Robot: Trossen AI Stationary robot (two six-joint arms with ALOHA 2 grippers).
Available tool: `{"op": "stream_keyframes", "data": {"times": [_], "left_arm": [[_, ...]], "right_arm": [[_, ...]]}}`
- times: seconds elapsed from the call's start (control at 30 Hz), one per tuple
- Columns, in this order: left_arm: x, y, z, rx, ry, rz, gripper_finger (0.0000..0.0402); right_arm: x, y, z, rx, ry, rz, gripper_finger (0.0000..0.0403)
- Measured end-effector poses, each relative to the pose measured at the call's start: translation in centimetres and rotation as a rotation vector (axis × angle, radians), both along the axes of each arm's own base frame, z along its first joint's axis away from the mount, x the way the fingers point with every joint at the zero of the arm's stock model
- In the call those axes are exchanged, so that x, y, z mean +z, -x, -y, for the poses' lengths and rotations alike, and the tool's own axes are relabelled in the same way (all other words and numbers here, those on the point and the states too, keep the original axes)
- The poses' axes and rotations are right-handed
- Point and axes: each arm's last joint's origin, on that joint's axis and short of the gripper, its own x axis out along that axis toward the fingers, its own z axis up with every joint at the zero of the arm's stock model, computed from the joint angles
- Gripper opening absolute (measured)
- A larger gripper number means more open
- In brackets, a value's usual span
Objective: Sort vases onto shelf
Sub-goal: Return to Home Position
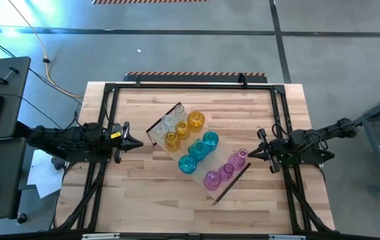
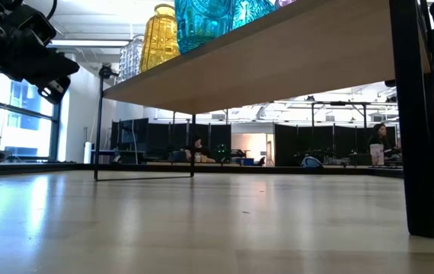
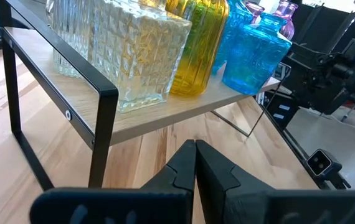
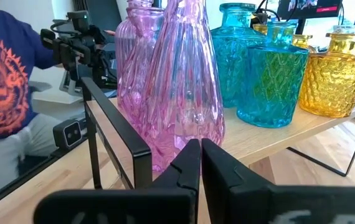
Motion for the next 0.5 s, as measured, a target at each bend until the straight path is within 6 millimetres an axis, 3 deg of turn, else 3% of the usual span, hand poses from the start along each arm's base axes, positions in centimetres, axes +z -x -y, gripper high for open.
{"op": "stream_keyframes", "data": {"times": [0.5], "left_arm": [[0.01, -0.01, -0.13, 0.015, 0.0, 0.0, 0.0003]], "right_arm": [[0.01, 0.0, 0.0, 0.0, 0.0, 0.0, 0.0]]}}
